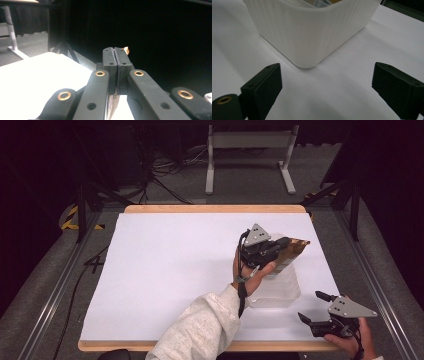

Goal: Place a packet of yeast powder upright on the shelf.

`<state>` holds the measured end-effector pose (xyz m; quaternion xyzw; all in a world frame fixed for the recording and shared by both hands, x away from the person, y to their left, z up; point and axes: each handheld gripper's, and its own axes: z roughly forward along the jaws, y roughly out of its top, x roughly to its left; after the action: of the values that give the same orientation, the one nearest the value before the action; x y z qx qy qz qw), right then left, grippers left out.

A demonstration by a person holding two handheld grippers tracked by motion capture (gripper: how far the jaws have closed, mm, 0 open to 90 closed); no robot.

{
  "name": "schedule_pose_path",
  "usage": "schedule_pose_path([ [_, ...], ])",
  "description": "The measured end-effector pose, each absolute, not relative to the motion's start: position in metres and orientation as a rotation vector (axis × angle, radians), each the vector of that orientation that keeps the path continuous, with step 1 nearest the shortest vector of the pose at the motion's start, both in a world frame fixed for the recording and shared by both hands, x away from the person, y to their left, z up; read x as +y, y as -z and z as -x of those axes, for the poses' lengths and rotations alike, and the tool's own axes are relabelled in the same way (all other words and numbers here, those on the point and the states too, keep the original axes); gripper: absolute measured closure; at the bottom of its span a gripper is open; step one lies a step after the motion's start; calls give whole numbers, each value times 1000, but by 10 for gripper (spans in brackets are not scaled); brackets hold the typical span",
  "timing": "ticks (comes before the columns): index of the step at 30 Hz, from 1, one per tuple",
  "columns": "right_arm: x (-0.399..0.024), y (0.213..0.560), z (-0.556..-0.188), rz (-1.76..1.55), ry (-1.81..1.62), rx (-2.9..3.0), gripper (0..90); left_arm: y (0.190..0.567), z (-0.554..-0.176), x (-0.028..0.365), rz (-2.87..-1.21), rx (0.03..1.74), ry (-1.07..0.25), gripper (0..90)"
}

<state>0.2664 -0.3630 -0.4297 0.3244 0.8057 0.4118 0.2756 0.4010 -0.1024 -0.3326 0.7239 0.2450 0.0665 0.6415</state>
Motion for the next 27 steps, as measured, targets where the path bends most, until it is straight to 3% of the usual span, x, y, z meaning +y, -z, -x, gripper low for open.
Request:
schedule_pose_path([
  [10, -364, 430, -267, -873, -1112, 2163, 100, 347, -406, -92, -1658, 570, -140, 890],
  [27, -363, 429, -267, -882, -1105, 2150, 100, 350, -406, -63, -1715, 533, -238, 884],
])
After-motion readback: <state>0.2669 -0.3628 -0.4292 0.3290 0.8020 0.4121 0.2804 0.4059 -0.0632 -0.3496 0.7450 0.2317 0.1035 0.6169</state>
